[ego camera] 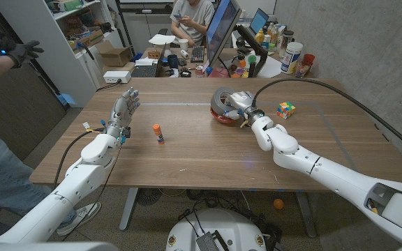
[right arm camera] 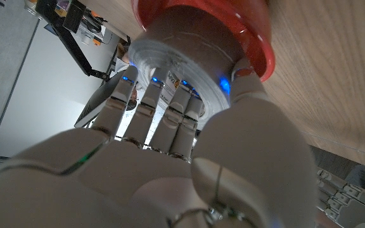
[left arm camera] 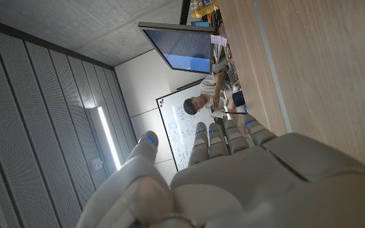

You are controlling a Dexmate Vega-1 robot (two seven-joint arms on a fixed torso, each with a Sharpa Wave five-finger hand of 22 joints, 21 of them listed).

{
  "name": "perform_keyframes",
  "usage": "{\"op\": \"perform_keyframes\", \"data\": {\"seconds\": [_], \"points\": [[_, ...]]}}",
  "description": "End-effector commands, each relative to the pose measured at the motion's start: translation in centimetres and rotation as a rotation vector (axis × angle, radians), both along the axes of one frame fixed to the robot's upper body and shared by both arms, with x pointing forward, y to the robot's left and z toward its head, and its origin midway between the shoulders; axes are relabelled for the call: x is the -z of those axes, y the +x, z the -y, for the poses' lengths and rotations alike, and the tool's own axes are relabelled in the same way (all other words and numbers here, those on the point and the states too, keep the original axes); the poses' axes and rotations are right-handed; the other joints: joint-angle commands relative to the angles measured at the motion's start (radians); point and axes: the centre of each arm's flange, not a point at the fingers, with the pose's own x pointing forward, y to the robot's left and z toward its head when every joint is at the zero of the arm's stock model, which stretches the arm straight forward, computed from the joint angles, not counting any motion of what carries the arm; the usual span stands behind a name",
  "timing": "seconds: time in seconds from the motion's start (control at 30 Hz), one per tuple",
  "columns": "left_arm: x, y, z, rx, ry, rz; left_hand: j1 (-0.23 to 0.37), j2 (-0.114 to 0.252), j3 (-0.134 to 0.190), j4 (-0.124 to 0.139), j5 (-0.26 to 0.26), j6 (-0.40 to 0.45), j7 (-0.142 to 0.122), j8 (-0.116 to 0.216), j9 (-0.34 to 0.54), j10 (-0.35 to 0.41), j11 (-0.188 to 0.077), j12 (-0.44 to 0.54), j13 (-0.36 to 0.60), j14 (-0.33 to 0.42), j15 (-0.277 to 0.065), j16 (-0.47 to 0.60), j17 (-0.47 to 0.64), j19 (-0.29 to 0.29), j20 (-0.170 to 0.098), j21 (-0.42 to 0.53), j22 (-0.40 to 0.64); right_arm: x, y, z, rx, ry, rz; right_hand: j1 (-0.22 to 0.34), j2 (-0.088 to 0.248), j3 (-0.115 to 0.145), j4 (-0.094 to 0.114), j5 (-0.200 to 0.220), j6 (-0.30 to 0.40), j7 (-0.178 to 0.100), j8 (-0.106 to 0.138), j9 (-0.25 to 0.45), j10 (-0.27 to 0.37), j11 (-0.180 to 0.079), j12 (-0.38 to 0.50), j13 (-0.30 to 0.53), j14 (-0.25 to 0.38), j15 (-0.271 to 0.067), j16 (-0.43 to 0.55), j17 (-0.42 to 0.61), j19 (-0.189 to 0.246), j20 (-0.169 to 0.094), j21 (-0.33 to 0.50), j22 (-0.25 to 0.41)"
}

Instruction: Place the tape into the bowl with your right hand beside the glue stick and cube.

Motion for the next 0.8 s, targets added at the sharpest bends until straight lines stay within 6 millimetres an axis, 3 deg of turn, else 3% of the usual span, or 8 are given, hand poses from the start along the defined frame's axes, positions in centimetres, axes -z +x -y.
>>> {"op": "perform_keyframes", "data": {"seconds": [0.03, 0.17, 0.2, 0.23, 0.37, 0.5, 0.8], "points": [[0.0, -0.2, 0.0, -0.004, 0.002, 0.002, -0.007, 0.0, 0.003, -0.005, 0.004, 0.007, 0.003, 0.0, 0.006, 0.0, 0.002, 0.0, 0.001, -0.003, -0.001, -0.001, 0.004, -0.004, 0.003, -0.004, 0.004, 0.4, 0.3, 0.2, 0.02, -0.016, -0.054, 0.136, 0.156, 0.001, 0.008, -0.01, -0.046, -0.095, -0.05, 0.007, -0.114, 0.017, -0.027, 0.01, -0.039, 0.025, -0.03, 0.006, -0.018, 0.03, -0.009, 0.004], [-0.1, -0.3, 0.0, -0.006, 0.005, 0.005, -0.007, 0.0, 0.003, -0.005, 0.004, 0.007, 0.003, 0.0, 0.006, 0.0, 0.002, 0.001, 0.001, -0.003, 0.0, -0.001, 0.004, -0.004, 0.003, -0.004, 0.004, 0.0, 0.4, 0.3, 0.034, -0.022, -0.08, 0.118, 0.142, 0.004, 0.008, -0.012, -0.115, -0.096, -0.083, 0.005, -0.194, 0.039, -0.035, 0.017, -0.076, 0.046, -0.053, 0.007, -0.043, 0.044, -0.015, 0.004], [-0.1, -0.3, 0.0, -0.006, 0.005, 0.005, -0.007, 0.0, 0.003, -0.005, 0.004, 0.007, 0.002, 0.0, 0.006, 0.0, 0.003, 0.0, 0.001, -0.004, 0.0, -0.001, 0.004, -0.004, 0.004, -0.004, 0.004, -0.1, 0.4, 0.3, 0.036, -0.02, -0.081, 0.107, 0.134, 0.002, 0.01, -0.013, -0.141, -0.094, -0.095, 0.005, -0.22, 0.06, -0.034, 0.019, -0.094, 0.057, -0.062, 0.009, -0.052, 0.047, -0.016, 0.004], [-0.2, -0.3, 0.0, -0.005, 0.005, 0.006, -0.007, 0.0, 0.003, -0.005, 0.004, 0.007, 0.001, 0.0, 0.006, 0.0, 0.003, 0.001, 0.001, -0.003, 0.0, -0.001, 0.004, -0.004, 0.004, -0.004, 0.004, -0.1, 0.4, 0.3, 0.037, -0.021, -0.083, 0.098, 0.13, 0.001, 0.011, -0.013, -0.164, -0.09, -0.105, 0.005, -0.239, 0.065, -0.034, 0.021, -0.099, 0.061, -0.064, 0.01, -0.059, 0.047, -0.016, 0.004], [-0.3, -0.2, 0.1, -0.004, 0.009, 0.006, -0.007, 0.0, 0.003, -0.006, 0.004, 0.007, 0.002, 0.0, 0.006, 0.0, 0.003, 0.0, 0.001, -0.003, 0.001, -0.001, 0.004, -0.004, 0.004, -0.005, 0.004, -0.5, 0.5, 0.4, 0.047, -0.019, -0.099, 0.081, 0.121, 0.001, 0.014, -0.013, -0.199, -0.083, -0.12, 0.007, -0.28, 0.095, -0.034, 0.025, -0.116, 0.071, -0.071, 0.013, -0.074, 0.048, -0.016, 0.004], [-0.4, -0.1, 0.2, -0.001, 0.012, 0.005, -0.007, 0.0, 0.003, -0.006, 0.004, 0.007, 0.001, 0.0, 0.006, 0.0, 0.002, 0.001, 0.001, -0.003, 0.001, -0.001, 0.004, -0.005, 0.004, -0.005, 0.004, -0.7, 0.5, 0.5, 0.047, -0.014, -0.112, 0.053, 0.109, 0.002, 0.018, -0.012, -0.278, -0.072, -0.151, 0.013, -0.34, 0.107, -0.031, 0.03, -0.136, 0.09, -0.077, 0.016, -0.1, 0.049, -0.016, 0.005], [-0.7, 0.1, 0.6, 0.005, 0.02, 0.007, -0.008, 0.0, 0.003, -0.006, 0.004, 0.008, 0.002, 0.0, 0.006, 0.001, 0.007, 0.001, 0.001, -0.003, 0.0, -0.001, 0.004, -0.005, 0.005, -0.006, 0.004, -1.2, 0.4, 1.0, 0.032, 0.004, -0.124, 0.012, 0.089, -0.001, 0.025, -0.006, -0.347, -0.048, -0.17, 0.023, -0.43, 0.148, -0.034, 0.033, -0.155, 0.113, -0.08, 0.018, -0.117, 0.05, -0.013, 0.006]]}}
